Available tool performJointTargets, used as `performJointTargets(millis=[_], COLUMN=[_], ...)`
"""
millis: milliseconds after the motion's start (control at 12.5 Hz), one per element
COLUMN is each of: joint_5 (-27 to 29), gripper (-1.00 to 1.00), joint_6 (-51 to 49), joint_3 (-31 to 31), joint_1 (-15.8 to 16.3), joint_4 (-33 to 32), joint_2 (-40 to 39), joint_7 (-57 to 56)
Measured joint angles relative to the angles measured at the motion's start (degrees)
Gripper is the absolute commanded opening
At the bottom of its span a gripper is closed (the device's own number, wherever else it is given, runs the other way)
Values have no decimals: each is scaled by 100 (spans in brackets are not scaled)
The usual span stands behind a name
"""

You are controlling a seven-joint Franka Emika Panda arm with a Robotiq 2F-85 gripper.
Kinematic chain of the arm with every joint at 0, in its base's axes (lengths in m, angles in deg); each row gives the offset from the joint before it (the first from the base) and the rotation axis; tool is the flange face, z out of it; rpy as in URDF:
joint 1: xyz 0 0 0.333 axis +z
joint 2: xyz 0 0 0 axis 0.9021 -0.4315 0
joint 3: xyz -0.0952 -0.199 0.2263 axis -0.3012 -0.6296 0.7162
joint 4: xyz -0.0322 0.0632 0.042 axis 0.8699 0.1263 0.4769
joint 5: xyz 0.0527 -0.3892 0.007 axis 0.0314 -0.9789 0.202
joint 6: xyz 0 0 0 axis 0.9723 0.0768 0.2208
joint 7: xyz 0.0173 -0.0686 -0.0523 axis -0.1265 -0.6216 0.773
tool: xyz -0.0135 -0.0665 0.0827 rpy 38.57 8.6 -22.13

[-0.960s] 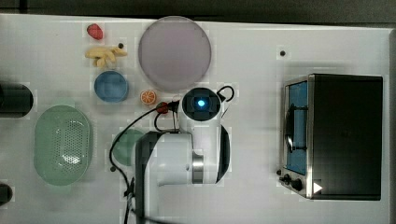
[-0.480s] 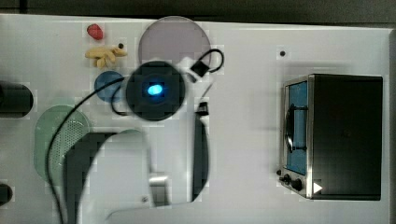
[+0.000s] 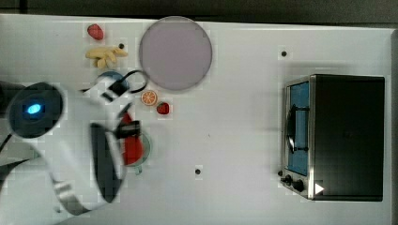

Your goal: Pick Ketchup from the table and place it in strainer.

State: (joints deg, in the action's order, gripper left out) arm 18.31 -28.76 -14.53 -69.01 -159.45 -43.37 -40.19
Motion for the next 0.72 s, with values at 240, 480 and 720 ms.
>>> performJointTargets(millis=[240, 480, 720], joint_5=[-58, -59, -152], gripper=[24, 24, 32], joint_6=[604, 1757, 2711], joint_3=[767, 1234, 1444], joint_1=[135, 371, 520], joint_4=[-201, -224, -257], joint_2=[-499, -1072, -1764], joint_7=[911, 1648, 2334])
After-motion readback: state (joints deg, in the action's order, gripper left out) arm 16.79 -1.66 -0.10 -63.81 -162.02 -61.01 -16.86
